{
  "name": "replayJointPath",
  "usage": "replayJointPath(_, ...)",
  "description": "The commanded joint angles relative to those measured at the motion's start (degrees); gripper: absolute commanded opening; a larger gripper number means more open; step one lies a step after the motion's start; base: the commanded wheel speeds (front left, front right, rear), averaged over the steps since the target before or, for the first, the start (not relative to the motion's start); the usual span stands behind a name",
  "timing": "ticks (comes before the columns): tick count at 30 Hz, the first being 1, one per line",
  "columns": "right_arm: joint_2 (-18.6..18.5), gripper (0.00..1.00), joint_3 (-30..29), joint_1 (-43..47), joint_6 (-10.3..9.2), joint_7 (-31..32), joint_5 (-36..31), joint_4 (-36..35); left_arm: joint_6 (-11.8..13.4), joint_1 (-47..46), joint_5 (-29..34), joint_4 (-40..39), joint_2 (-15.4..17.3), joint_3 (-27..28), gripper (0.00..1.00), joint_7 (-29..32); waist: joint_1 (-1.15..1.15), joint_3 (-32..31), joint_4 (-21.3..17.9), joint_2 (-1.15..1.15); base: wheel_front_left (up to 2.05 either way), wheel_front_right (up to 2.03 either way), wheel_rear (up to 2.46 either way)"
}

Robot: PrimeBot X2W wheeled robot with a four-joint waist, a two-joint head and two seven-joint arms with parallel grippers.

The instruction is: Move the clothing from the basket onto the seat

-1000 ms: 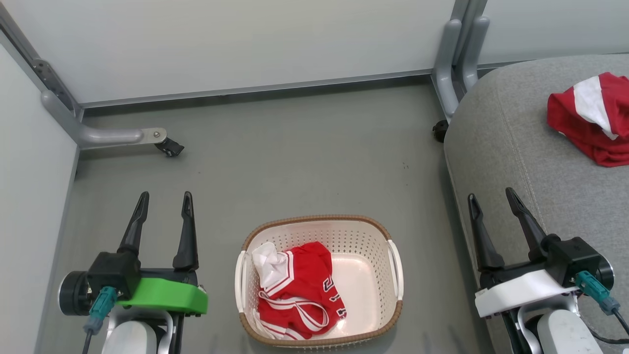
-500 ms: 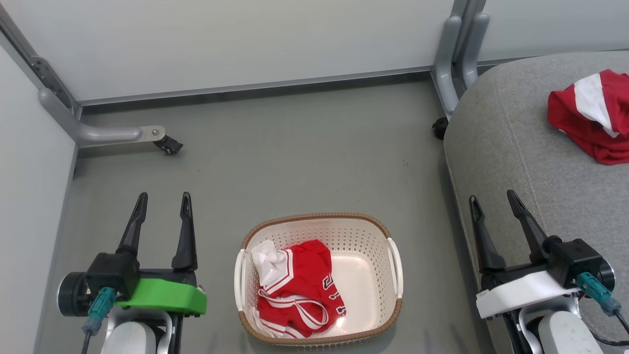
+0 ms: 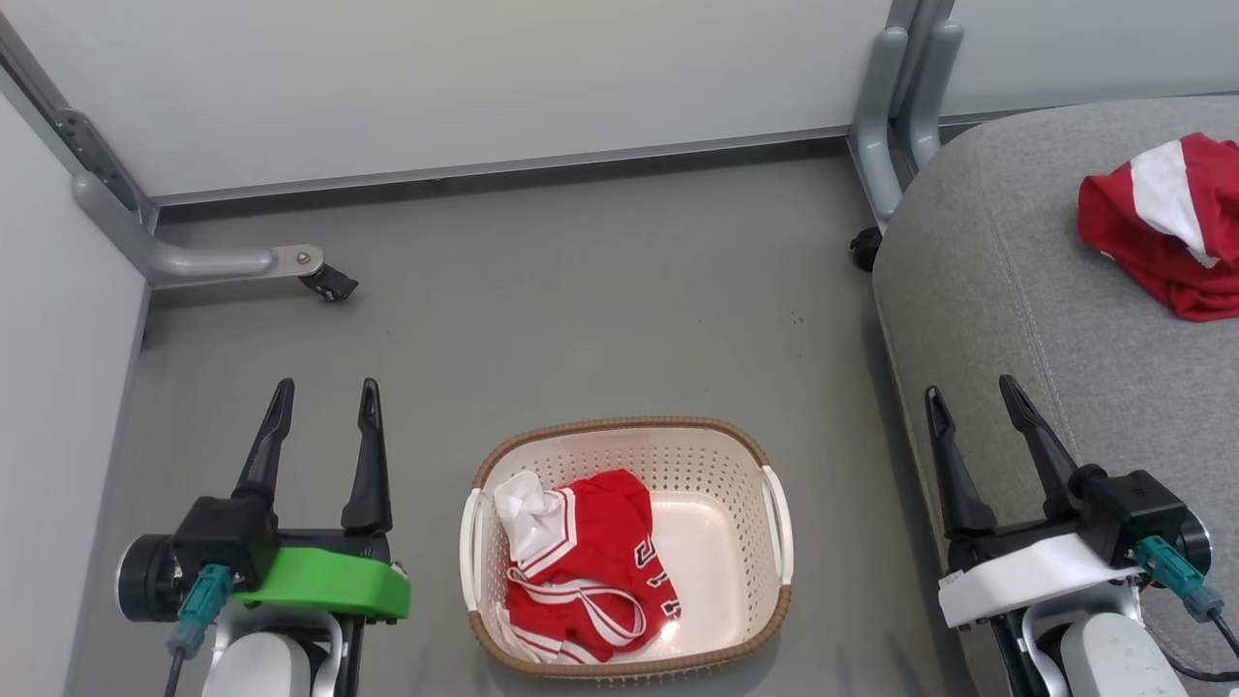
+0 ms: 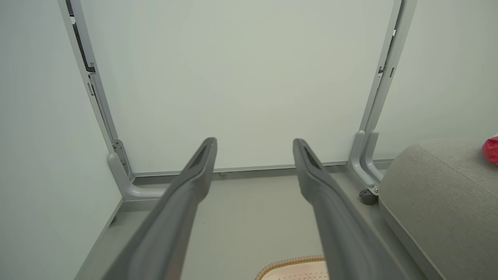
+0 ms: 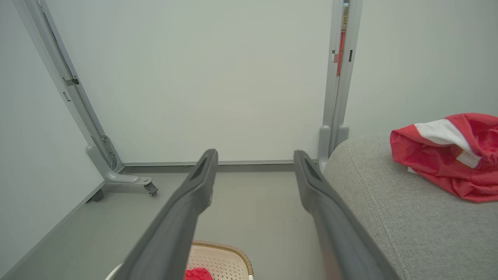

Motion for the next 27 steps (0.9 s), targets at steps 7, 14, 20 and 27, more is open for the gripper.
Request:
replayJointPath(7,-0.2,1.0,0.7,-1.5,-0.04,-0.1,-0.2,-0.3,-0.9,-3.8,2.6,2.1,0.5,-3.1,1.0,-0.1,0.0,1.7,-1.2,0.0,0.0,0.0,0.0)
replayJointPath(14,-0.2,1.0,1.2,-4.4,-0.04,-0.1,-0.5,-1.2,-1.5,-10.1,4.0,8.4,3.0,-7.6,1.0,-0.1,0.0,5.7,-4.4,0.0,0.0,0.0,0.0)
replayJointPath(20,-0.2,1.0,2.3,-7.7,-0.04,-0.1,-0.5,-2.3,-1.6,-15.7,4.0,14.4,4.9,-11.5,1.0,-0.1,0.0,11.2,-7.7,0.0,0.0,0.0,0.0)
replayJointPath(27,-0.1,1.0,3.8,-12.2,-0.04,-0.1,0.0,-3.6,-1.6,-22.3,2.4,21.7,7.2,-17.8,1.0,-0.1,0.0,18.4,-11.1,0.0,0.0,0.0,0.0)
